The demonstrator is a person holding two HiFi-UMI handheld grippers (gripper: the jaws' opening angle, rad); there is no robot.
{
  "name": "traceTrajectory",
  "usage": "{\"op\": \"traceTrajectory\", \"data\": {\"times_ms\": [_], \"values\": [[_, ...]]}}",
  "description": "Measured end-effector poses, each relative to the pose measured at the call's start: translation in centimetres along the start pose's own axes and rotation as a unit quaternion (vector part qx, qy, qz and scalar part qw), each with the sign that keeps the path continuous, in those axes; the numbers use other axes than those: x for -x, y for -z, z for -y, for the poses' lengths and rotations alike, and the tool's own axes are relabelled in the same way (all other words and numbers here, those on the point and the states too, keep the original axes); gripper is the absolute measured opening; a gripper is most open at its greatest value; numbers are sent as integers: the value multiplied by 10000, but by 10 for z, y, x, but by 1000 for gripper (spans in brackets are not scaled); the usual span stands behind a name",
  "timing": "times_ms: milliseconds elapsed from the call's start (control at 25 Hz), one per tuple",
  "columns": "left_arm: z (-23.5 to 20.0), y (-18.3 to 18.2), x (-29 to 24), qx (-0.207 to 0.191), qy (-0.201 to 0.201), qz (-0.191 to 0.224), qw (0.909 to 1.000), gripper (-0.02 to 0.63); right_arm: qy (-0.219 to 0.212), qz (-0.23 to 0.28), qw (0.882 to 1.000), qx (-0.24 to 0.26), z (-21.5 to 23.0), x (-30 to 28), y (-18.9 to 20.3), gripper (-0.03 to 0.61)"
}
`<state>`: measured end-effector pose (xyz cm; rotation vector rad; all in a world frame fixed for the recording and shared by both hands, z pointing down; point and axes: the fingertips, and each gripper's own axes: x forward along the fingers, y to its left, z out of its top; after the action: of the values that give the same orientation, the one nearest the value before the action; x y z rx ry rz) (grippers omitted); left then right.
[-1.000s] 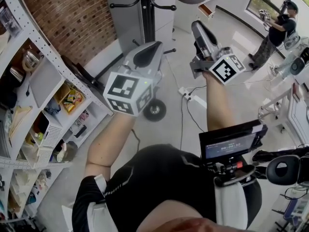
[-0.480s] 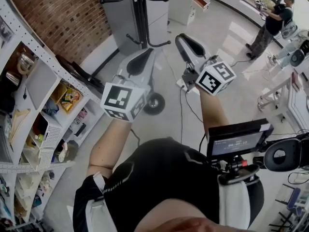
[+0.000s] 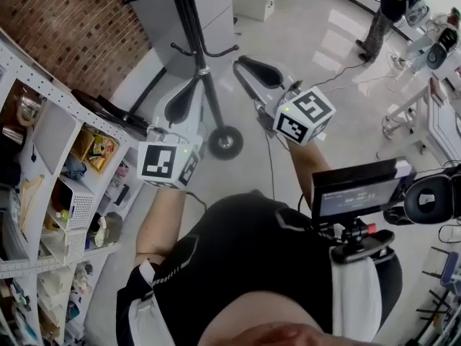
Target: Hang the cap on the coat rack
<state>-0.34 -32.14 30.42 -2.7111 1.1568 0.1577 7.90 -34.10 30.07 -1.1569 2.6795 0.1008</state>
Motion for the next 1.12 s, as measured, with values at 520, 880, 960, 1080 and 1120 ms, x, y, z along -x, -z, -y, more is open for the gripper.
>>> {"op": "traceTrajectory", "data": {"times_ms": [520, 880, 960, 1080, 1120], "values": [[0, 32, 41, 120, -5, -180, 9998, 6, -14, -255, 9997, 30, -28, 8, 21, 57], [-11, 39, 63, 195, -291, -207, 9992, 5, 93, -384, 9990, 204, -36, 16, 26, 52], [-10, 40, 64, 193, -305, -235, 9991, 5, 133, -394, 9989, 193, -35, 17, 27, 49], [-11, 43, 68, 227, -385, -276, 9986, 5, 217, -402, 9988, 196, -36, 19, 29, 38], [-13, 45, 71, 254, -428, -284, 9984, 5, 248, -413, 9986, 195, -37, 21, 30, 34]]}}
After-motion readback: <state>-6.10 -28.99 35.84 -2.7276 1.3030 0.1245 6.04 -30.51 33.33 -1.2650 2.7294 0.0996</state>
